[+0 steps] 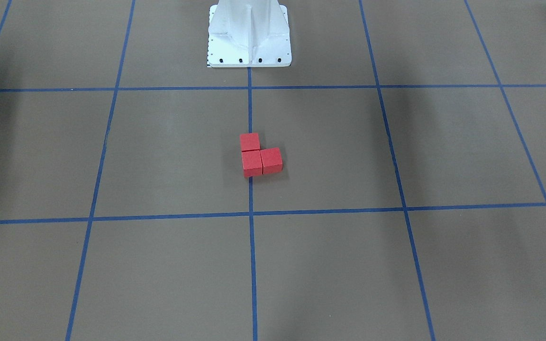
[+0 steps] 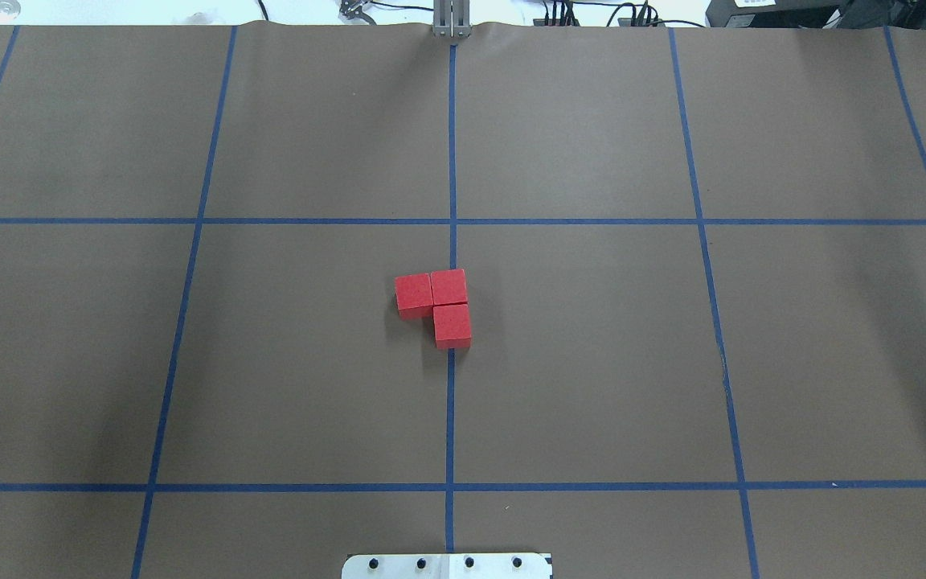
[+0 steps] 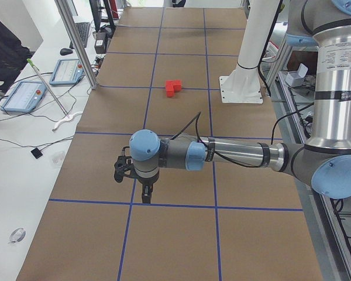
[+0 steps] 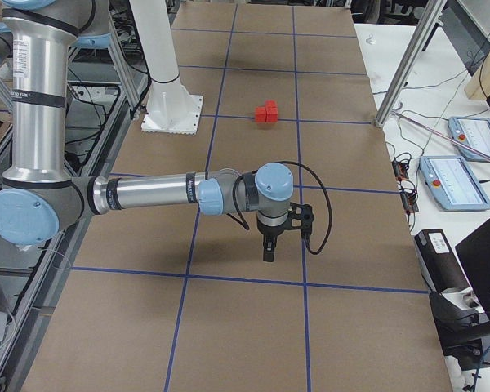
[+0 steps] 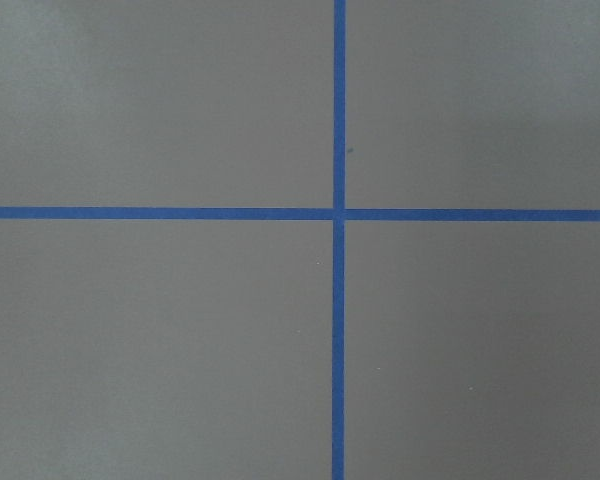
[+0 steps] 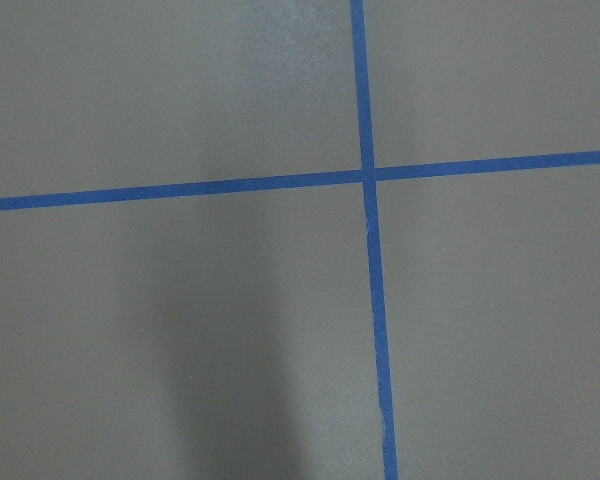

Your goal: Form red blocks into L shape at center

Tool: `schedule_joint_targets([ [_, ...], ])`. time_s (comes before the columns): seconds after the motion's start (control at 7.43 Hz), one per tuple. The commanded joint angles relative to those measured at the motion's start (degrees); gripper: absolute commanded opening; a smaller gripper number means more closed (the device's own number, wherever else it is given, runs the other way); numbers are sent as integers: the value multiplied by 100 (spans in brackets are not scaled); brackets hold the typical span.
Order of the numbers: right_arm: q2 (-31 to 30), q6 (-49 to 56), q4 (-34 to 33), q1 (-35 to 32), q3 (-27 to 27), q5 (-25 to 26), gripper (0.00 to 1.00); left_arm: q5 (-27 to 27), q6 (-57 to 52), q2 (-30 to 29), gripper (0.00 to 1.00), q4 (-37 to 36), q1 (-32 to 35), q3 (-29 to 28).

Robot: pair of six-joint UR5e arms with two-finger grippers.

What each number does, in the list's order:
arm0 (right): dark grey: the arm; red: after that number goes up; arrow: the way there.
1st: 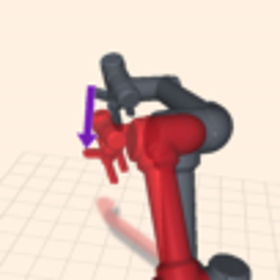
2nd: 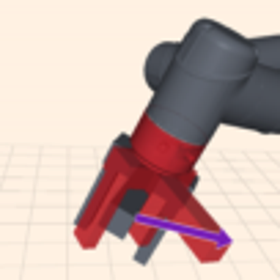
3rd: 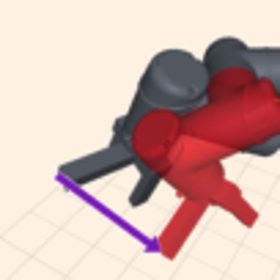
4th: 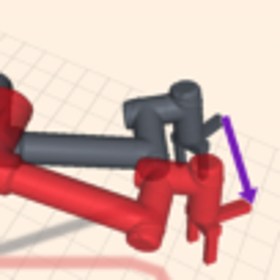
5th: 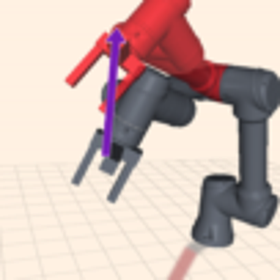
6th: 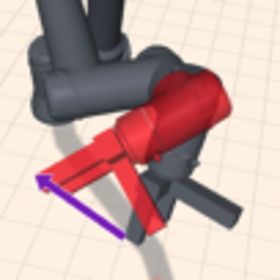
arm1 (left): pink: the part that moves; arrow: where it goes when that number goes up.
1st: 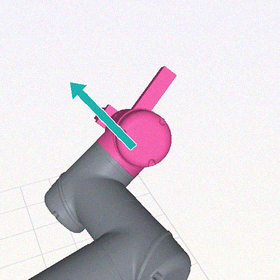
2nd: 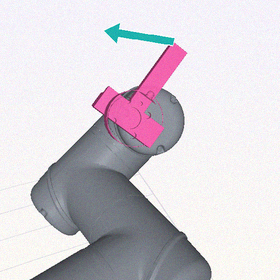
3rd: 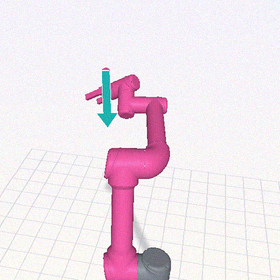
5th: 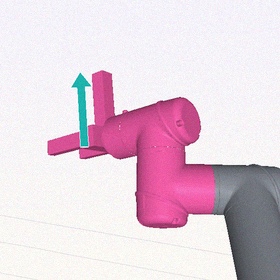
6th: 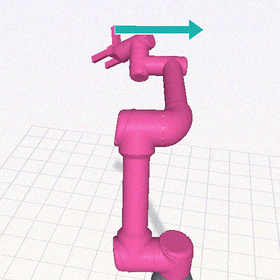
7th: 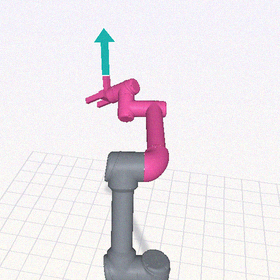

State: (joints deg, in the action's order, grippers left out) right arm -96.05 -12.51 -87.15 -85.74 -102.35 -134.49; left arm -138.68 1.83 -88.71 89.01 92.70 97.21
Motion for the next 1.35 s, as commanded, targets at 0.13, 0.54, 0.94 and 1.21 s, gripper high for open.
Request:
schedule_joint_targets([
  [0.13, 43, -58, 207, 22, 223, 248, 100, -1, 836, -77, 100, 20, 2, 79],
  [0.54, 60, -58, 208, 84, 320, 239, 100, -2, 881, 205, 100, 170, 2, 525],
  [0.94, 113, -14, 207, 84, 452, 195, 100, 157, 846, 442, 100, 170, -7, 668],
  [1.21, 104, -5, 208, 84, 461, 204, 100, 95, 837, 531, 100, 152, -16, 686],
])
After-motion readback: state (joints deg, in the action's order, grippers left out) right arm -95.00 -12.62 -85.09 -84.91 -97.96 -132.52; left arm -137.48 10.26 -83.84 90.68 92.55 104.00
